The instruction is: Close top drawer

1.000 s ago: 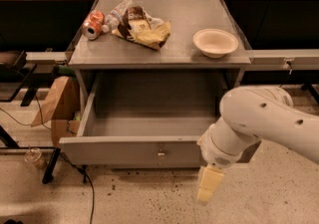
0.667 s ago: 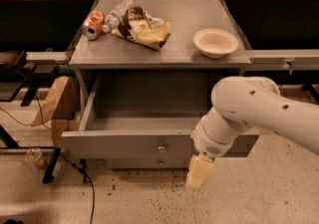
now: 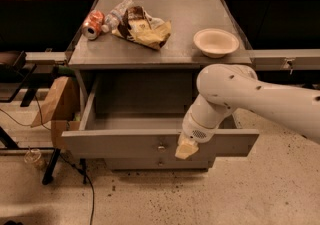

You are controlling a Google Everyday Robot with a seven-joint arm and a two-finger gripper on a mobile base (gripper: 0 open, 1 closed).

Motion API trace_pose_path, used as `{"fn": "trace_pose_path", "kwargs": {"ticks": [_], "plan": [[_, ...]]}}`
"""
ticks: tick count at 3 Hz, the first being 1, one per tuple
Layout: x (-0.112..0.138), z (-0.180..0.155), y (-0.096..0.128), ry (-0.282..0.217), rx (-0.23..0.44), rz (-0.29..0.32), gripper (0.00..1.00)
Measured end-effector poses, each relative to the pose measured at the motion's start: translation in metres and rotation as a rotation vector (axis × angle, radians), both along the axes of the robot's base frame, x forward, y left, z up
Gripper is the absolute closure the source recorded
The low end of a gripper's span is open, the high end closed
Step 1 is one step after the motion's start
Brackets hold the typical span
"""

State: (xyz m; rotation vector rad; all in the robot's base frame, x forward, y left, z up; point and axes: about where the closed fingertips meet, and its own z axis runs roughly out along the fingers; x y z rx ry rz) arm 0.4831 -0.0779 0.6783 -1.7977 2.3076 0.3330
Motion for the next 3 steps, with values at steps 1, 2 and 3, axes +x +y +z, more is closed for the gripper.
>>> {"fn": "trace_pose_path", "kwargs": {"ticks": [1, 2, 3], "plan": [[0.019, -0.009, 0.001, 0.025, -0.014, -0.041, 0.8], [0.03, -0.014, -0.004, 0.026, -0.02, -0.067, 1.0], [0.035, -0.015, -0.01, 0.018, -0.025, -0.078, 0.85]]}}
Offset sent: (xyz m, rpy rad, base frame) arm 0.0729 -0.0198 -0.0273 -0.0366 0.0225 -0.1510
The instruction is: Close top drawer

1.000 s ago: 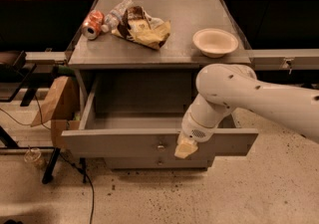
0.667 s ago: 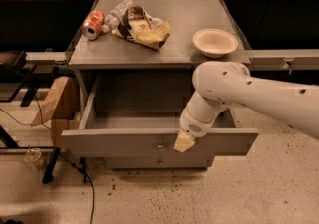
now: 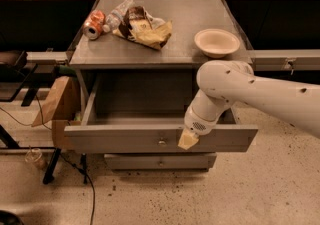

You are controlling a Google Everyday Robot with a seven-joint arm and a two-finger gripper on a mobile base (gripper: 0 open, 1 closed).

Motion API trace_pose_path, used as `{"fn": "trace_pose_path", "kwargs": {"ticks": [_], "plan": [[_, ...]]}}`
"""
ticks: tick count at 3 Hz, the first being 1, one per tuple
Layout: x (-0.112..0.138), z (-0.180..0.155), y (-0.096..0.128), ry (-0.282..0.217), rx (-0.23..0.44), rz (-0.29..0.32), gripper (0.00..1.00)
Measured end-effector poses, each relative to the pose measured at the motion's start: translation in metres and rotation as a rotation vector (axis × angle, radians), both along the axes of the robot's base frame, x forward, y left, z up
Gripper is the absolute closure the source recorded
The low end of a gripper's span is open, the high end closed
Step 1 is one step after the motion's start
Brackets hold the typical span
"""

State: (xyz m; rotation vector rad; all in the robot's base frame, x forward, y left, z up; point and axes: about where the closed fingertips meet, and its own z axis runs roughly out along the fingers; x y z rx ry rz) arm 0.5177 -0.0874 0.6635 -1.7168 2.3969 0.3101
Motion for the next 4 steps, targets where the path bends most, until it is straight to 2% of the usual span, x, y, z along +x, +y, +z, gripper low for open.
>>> {"fn": "trace_pose_path", "kwargs": {"ticks": [1, 2, 3, 4], "plan": [[0.005, -0.001, -0.005, -0.011, -0.003, -0.009, 0.61], [0.024, -0.002, -0.017, -0.047, -0.012, -0.022, 0.3], [0.036, -0.003, -0.026, -0.076, -0.013, -0.027, 0.09], [0.032, -0.003, -0.026, -0.076, -0.013, -0.027, 0.0]]}}
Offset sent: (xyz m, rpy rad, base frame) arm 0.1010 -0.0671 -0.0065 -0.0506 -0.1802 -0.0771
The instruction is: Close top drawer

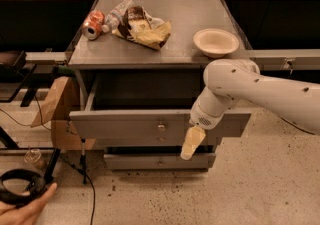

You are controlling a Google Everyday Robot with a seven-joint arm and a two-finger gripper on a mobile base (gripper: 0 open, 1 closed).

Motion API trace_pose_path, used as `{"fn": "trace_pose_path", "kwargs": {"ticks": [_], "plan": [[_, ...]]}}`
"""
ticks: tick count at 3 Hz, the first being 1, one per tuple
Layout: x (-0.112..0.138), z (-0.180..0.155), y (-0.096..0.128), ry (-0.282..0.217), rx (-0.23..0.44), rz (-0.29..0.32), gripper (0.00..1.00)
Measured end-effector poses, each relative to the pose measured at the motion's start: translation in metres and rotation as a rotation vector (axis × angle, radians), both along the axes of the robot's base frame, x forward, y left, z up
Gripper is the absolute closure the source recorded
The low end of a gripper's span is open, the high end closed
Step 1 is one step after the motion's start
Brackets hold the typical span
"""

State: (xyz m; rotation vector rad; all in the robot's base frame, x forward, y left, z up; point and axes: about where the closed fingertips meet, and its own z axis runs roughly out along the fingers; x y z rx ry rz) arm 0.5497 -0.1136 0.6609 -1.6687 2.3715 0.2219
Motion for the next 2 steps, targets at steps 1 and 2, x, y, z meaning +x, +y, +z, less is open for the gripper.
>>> {"fn": "trace_pose_path", "kwargs": {"ticks": [1, 2], "plan": [[0.0004, 0.0005, 0.0001, -0.004, 0.001, 0.001, 0.0], [0.0048, 0.0016, 0.0005, -0.012, 0.002, 0.003, 0.0]]}}
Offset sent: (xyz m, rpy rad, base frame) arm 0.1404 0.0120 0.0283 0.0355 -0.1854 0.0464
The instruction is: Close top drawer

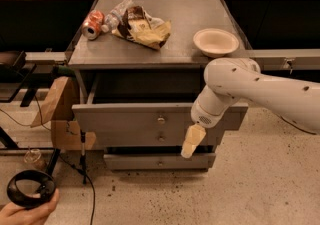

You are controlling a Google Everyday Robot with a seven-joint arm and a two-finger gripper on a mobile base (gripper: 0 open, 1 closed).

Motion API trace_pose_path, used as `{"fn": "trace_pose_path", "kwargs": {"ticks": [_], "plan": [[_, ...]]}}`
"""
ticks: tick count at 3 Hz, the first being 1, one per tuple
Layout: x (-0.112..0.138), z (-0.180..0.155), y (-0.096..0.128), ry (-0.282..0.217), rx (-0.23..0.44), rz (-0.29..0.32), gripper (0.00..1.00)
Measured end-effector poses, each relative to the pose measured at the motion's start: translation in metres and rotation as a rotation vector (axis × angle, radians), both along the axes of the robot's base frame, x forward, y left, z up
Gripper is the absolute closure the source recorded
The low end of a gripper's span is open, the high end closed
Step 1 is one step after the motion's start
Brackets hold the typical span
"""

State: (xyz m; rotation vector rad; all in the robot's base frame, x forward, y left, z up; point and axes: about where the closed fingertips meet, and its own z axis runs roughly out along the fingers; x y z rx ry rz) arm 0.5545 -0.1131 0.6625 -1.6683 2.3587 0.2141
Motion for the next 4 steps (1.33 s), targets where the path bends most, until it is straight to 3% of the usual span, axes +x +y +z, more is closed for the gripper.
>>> {"fn": "trace_pose_path", "kwargs": {"ticks": [1, 2, 4], "plan": [[0.006, 0.0, -0.001, -0.006, 0.0, -0.001, 0.19], [0.042, 0.001, -0.007, -0.035, -0.004, -0.018, 0.41], [0.092, 0.001, -0.012, -0.079, -0.007, -0.049, 0.89]]}}
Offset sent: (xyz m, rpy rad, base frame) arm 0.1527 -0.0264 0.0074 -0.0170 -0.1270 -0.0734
